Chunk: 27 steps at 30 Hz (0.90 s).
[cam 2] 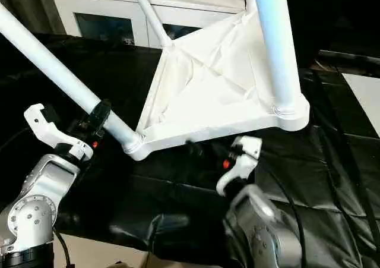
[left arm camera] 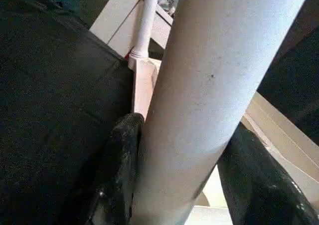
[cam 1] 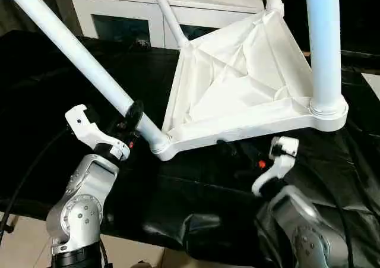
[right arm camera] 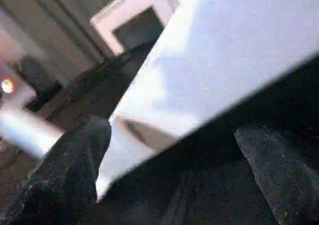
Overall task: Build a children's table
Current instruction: Flip table
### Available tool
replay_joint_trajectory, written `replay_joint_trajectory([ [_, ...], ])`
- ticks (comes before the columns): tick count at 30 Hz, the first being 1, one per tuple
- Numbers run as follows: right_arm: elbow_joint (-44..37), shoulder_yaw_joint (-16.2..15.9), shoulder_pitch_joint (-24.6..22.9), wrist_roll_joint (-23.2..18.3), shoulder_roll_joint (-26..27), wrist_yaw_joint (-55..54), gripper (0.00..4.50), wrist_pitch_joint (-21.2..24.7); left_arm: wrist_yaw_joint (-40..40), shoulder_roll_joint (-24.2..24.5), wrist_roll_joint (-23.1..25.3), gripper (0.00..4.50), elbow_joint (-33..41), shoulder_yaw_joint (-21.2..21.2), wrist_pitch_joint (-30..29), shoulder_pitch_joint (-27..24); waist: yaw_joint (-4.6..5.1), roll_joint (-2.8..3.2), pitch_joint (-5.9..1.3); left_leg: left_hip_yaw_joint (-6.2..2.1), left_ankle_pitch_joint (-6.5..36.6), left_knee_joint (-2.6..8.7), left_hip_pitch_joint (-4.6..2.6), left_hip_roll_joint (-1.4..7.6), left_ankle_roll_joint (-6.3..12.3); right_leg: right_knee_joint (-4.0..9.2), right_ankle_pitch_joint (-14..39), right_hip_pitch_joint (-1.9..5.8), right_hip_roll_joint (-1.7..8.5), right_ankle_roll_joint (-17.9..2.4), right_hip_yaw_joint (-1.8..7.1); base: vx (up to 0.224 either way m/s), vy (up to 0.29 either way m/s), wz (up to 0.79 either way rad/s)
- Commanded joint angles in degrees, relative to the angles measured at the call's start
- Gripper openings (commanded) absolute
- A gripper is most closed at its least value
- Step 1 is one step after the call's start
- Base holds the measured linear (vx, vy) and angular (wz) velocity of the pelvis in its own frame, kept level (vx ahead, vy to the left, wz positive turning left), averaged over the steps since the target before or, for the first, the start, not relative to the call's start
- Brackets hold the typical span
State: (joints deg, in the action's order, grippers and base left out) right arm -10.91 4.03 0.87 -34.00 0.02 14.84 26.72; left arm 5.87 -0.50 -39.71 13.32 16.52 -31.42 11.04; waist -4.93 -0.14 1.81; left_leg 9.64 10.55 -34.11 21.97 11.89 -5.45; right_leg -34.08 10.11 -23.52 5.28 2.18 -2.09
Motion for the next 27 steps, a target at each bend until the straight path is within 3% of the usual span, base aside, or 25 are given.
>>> replay_joint_trajectory([
  [1, 0.74, 2.09, 1.85, -2.61, 1.25, -1.98, 4.5, -0.45, 1.4, -1.22, -5.29, 2.04, 2.66, -0.07, -0.27, 0.43, 0.35, -0.25, -3.06, 0.41, 10.5, 4.26, -0.63, 0.19, -0.05, 3.15, 7.66, 2.58, 0.8, -5.56, 1.17, 0.0, 0.0, 0.0],
  [6, 3.95, 4.88, 5.86, -4.7, 4.1, -4.41, 4.5, -0.64, 1.88, -1.11, -5.31, 2.04, 2.79, -0.21, -0.47, 0.31, 0.46, -0.09, -3.16, 0.41, 9.99, 4.21, -0.76, 0.13, -0.83, 3.01, 6.99, 2.5, 0.73, -5.15, 1.14, 0.0, 0.0, 0.0],
  [8, 4.09, 5.43, 6.56, -5.81, 4.94, -4.33, 4.5, -0.34, 1.96, -1.07, -5.29, 2.04, 2.95, -0.27, -0.58, 0.21, 0.45, -0.36, -3.23, 0.45, 8.73, 4.13, -0.65, 0.1, -0.51, 2.81, 4.75, 2.64, 0.68, -5.33, 1.13, 0.0, 0.0, 0.0],
  [11, 4.14, 6.26, 7.53, -8.24, 6.12, -4.47, 4.5, 0.35, 2.38, -0.78, -5.1, 2.04, 3.35, -0.7, -0.9, -0.13, 0.27, -0.27, -3.37, 0.44, 6.64, 3.94, -0.63, 0.03, 0.06, 2.46, 1.82, 2.85, 0.65, -5.71, 1.09, 0.0, 0.0, 0.0],
  [15, 6.56, 7.11, 9.62, -8.4, 6.82, -5.28, 4.5, 0.18, 2.97, -0.83, -5.45, 2.04, 4.25, -1.3, -1.56, -0.67, 0.32, -0.31, -3.27, 0.52, 7.35, 4.01, -0.61, 0.04, -0.06, 2.63, 4.07, 2.81, 0.76, -5.84, 1.08, 0.0, 0.0, 0.0],
  [18, 7.93, 7.1, 10.44, -7.39, 6.58, -5.87, 4.09, -0.06, 3.22, -0.9, -5.46, 2.04, 4.59, -1.39, -1.72, -0.82, 0.35, -0.39, -3.25, 0.57, 7.93, 4.04, -0.62, 0.03, -0.4, 2.74, 5.64, 2.74, 0.76, -5.44, 1.11, 0.0, 0.0, 0.0],
  [23, 9.08, 8.48, 11.31, -9.24, 7.26, -7.73, 3.66, -0.33, 3.18, -1.03, -5.5, 2.04, 5.07, -1.46, -1.76, -1.09, 0.38, -0.46, -3.26, 0.55, 7.67, 4.0, -0.61, 0.01, -0.55, 2.69, 5.57, 2.72, 0.75, -4.98, 1.12, 0.0, 0.0, 0.0],
  [27, 10.82, 10.13, 12.41, -9.64, 7.93, -10.23, 3.51, -1.21, 3.48, -1.15, -5.56, 2.04, 5.41, -1.62, -1.77, -1.37, 0.54, -0.54, -3.29, 0.59, 7.78, 3.92, -0.54, -0.05, -0.62, 2.67, 5.98, 2.67, 0.75, -4.91, 1.11, 0.0, 0.0, 0.0],
])
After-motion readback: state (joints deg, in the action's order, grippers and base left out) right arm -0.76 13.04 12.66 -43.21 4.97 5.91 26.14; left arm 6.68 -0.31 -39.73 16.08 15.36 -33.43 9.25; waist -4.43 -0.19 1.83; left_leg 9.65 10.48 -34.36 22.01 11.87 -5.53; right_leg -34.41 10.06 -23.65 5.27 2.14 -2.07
